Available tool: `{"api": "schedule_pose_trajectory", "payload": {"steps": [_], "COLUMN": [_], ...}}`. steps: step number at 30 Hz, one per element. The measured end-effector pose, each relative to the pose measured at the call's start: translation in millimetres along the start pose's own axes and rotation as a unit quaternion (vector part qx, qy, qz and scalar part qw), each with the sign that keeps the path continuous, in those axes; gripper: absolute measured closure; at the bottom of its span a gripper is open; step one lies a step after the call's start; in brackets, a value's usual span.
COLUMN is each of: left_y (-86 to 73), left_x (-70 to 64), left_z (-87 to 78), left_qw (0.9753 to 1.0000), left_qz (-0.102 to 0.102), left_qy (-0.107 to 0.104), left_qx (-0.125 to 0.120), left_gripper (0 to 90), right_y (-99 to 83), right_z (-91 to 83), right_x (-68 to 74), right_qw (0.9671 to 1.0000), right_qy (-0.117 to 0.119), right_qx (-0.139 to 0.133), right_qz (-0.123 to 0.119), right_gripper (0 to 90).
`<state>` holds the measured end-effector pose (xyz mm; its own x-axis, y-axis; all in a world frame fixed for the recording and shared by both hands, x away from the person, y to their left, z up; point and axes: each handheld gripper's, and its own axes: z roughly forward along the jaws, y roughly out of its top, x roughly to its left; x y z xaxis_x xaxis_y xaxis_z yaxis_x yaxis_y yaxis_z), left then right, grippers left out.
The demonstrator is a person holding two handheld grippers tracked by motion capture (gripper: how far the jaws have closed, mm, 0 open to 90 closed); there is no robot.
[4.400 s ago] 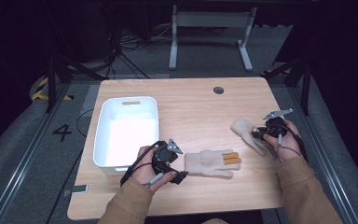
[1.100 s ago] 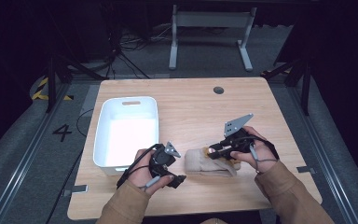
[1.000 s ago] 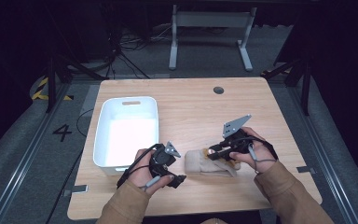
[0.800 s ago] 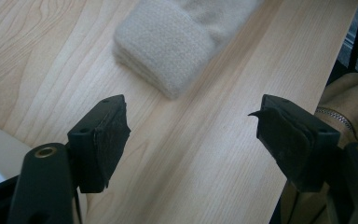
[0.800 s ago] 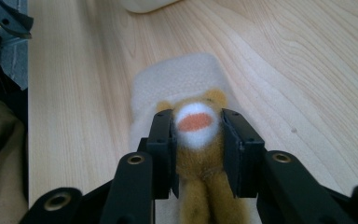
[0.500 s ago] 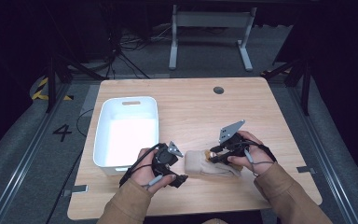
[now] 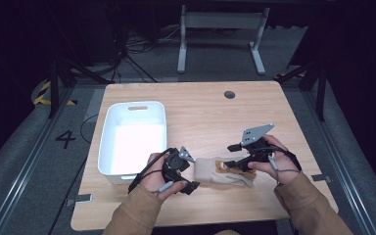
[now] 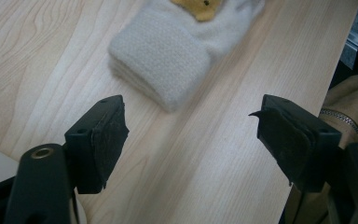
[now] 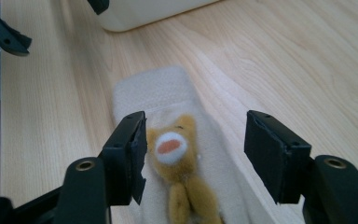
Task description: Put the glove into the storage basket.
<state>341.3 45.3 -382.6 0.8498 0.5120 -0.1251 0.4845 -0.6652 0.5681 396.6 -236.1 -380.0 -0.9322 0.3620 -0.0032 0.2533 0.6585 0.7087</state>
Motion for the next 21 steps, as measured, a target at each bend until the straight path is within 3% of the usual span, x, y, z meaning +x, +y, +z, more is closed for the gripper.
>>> {"api": "schedule_pose_trajectory", "payload": {"steps": [5,10,13,14,20,21], "left_y": [3.3,7.0,8.7,9.9,13.5,15.7], "left_x": [1.3,0.9,-0.7,-0.4,2.1,2.9], "left_z": [0.8,1.0,1.1,1.6,3.1,3.5], "left_qw": [1.0000,0.9999,0.9997,0.9997,0.9996,0.9996], "left_qz": [-0.001,0.014,0.019,0.020,0.015,0.015], "left_qy": [-0.004,-0.003,0.004,0.007,0.005,0.006], "left_qx": [-0.004,-0.010,-0.013,-0.013,-0.023,-0.023], "left_gripper": [23.1,20.2,19.7,20.2,21.1,22.0], "right_y": [-2.3,-7.5,-10.1,-12.0,-19.1,-22.9], "right_z": [-10.6,-22.6,-30.9,-36.2,-50.1,-55.8], "right_x": [-1.6,-4.5,-5.9,-6.7,-10.0,-12.1], "right_qw": [0.9998,0.9983,0.9964,0.9956,0.9919,0.9887], "right_qy": [-0.012,-0.020,-0.048,-0.068,-0.097,-0.110], "right_qx": [-0.009,-0.028,-0.037,-0.031,-0.038,-0.037], "right_qz": [0.012,0.048,0.059,0.057,0.073,0.095], "right_gripper": [40.0,39.5,40.4,40.1,38.3,35.9]}}
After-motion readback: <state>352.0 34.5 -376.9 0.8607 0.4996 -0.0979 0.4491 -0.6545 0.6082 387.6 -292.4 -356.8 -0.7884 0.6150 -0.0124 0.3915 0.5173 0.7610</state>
